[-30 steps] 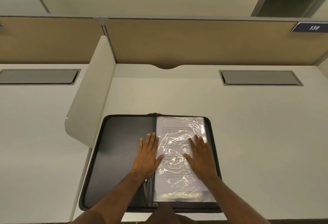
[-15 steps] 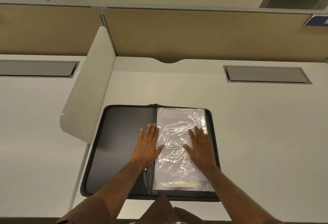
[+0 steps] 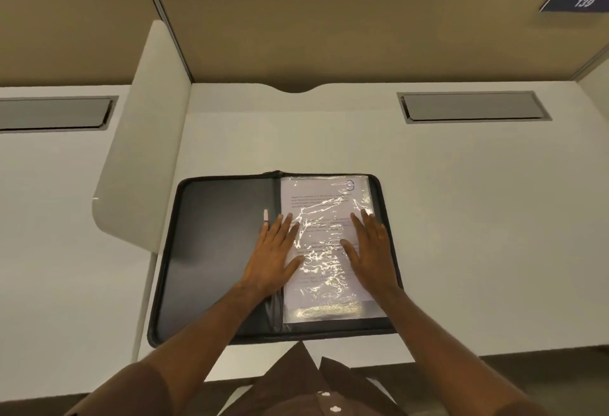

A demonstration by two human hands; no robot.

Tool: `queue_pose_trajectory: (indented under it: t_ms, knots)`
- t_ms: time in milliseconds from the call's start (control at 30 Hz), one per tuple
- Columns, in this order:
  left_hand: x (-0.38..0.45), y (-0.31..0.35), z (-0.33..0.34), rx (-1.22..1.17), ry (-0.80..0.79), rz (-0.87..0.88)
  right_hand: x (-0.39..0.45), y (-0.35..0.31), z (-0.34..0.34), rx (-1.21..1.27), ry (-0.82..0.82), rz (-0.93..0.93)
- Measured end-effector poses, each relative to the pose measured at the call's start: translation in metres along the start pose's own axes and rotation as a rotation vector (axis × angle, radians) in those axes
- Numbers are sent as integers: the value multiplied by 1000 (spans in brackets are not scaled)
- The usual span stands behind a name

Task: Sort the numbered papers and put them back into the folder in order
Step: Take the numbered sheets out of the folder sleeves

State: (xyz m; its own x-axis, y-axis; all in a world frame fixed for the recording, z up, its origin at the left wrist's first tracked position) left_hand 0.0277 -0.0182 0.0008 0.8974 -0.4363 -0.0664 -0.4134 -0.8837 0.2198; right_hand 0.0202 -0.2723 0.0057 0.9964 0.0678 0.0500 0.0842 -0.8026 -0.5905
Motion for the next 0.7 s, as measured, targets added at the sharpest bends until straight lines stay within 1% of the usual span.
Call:
queue_pose_trajectory:
  t_ms: [200, 333, 500, 600, 700]
  knots:
    - [-28, 22, 7, -92, 39, 219, -45, -20, 0, 39, 89, 57]
    - [-37, 40, 13, -73, 19, 333, -77, -28, 2, 61, 143, 125]
    - [-36, 59, 19, 19, -11, 364, -116, -34, 1, 98, 206, 232]
    - [-30, 61, 19, 50, 5, 372, -134, -35, -2, 139, 278, 217]
    - [-26, 59, 16, 3, 42, 379, -150, -37, -5, 210, 321, 190]
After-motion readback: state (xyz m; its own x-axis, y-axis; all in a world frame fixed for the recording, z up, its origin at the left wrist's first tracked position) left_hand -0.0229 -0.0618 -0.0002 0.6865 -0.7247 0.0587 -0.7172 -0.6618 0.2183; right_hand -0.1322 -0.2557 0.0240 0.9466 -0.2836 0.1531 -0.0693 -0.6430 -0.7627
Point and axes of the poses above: each hand's wrist, its own x-axis towards the middle knuckle, its own z-axis out of the palm, y = z × x, the point moved 2 cm from there along x, towards the middle knuckle, and after that the axes turned 9 degrees about x, right-handed, at the moved point
